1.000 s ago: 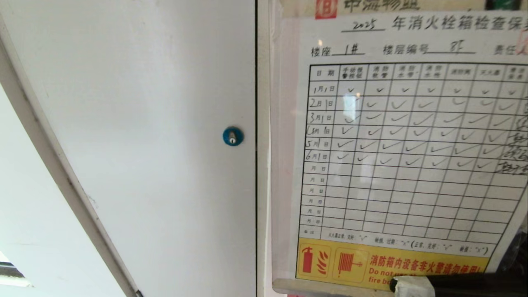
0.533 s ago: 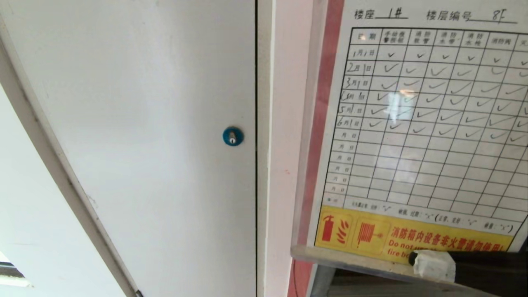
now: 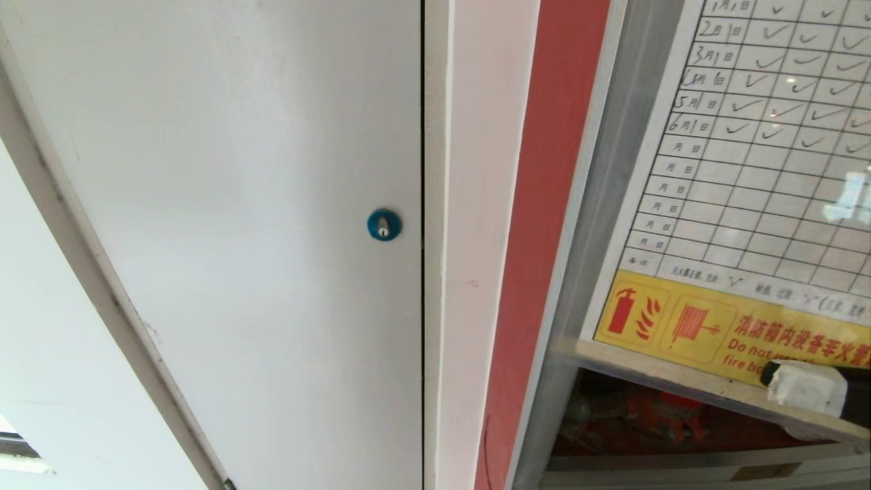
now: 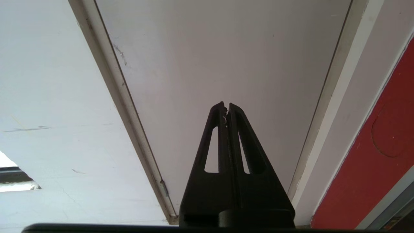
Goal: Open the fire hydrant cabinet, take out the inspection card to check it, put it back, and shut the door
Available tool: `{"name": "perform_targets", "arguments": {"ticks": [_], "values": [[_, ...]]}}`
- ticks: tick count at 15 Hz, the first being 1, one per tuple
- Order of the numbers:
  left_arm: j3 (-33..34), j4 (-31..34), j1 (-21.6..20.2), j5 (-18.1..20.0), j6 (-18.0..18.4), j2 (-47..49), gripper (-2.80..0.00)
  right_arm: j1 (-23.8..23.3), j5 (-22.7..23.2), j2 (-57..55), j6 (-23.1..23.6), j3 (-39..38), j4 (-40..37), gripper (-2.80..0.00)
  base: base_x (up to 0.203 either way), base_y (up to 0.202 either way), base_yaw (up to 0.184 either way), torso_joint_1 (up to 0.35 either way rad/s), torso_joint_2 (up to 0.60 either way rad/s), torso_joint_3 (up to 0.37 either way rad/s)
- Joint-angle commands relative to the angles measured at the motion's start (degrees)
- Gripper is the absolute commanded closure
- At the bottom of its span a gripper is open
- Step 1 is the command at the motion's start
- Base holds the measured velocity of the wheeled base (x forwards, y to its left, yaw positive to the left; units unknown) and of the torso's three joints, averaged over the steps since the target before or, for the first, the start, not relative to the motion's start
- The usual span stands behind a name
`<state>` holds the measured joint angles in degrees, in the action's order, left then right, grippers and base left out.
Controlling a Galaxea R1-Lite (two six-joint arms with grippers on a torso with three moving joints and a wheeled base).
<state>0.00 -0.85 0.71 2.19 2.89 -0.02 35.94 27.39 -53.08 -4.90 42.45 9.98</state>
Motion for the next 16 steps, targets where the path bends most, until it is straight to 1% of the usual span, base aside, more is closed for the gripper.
{"name": "perform_targets", "arguments": {"ticks": [1, 3, 4, 5, 7, 10, 11, 13, 15, 16], "values": [[0.7, 0.0, 0.0, 0.0, 0.0, 0.0, 0.00, 0.0, -2.4, 4.1, 0.0, 2.7, -6.3, 0.00, 0.000, 0.000, 0.000, 0.000, 0.00, 0.000], [0.7, 0.0, 0.0, 0.0, 0.0, 0.0, 0.00, 0.0, -4.9, 5.4, 0.0, 5.7, -11.4, 0.00, 0.000, 0.000, 0.000, 0.000, 0.00, 0.000], [0.7, 0.0, 0.0, 0.0, 0.0, 0.0, 0.00, 0.0, -6.7, 6.3, 0.0, 8.0, -15.3, 0.00, 0.000, 0.000, 0.000, 0.000, 0.00, 0.000], [0.7, 0.0, 0.0, 0.0, 0.0, 0.0, 0.00, 0.0, -8.7, 7.1, 0.0, 9.9, -19.0, 0.00, 0.000, 0.000, 0.000, 0.000, 0.00, 0.000], [0.7, 0.0, 0.0, 0.0, 0.0, 0.0, 0.00, 0.0, -12.4, 9.0, 0.0, 12.9, -24.1, 0.00, 0.000, 0.000, 0.000, 0.000, 0.00, 0.000], [0.7, 0.0, 0.0, 0.0, 0.0, 0.0, 0.00, 0.0, -19.3, 9.8, 0.7, 16.3, -33.2, 0.00, 0.000, 0.000, 0.000, 0.000, 0.00, 0.000], [0.7, 0.0, 0.0, 0.0, 0.0, 0.0, 0.00, 0.0, -22.1, 10.1, 3.1, 17.5, -37.4, 0.00, 0.000, 0.000, 0.000, 0.000, 0.00, 0.000], [0.7, 0.0, 0.0, 0.0, 0.0, 0.0, 0.00, 0.0, -29.1, 10.4, 10.1, 20.7, -44.4, 0.00, 0.000, 0.000, 0.000, 0.000, 0.00, 0.000], [0.7, 0.0, 0.0, 0.0, 0.0, 0.0, 0.00, 0.0, -34.5, 10.4, 13.3, 22.8, -47.8, 0.00, 0.000, 0.000, 0.000, 0.000, 0.00, 0.000], [0.7, 0.0, 0.0, 0.0, 0.0, 0.0, 0.00, 0.0, -37.9, 10.4, 15.1, 23.5, -49.3, 0.00, 0.000, 0.000, 0.000, 0.000, 0.00, 0.000]]}}
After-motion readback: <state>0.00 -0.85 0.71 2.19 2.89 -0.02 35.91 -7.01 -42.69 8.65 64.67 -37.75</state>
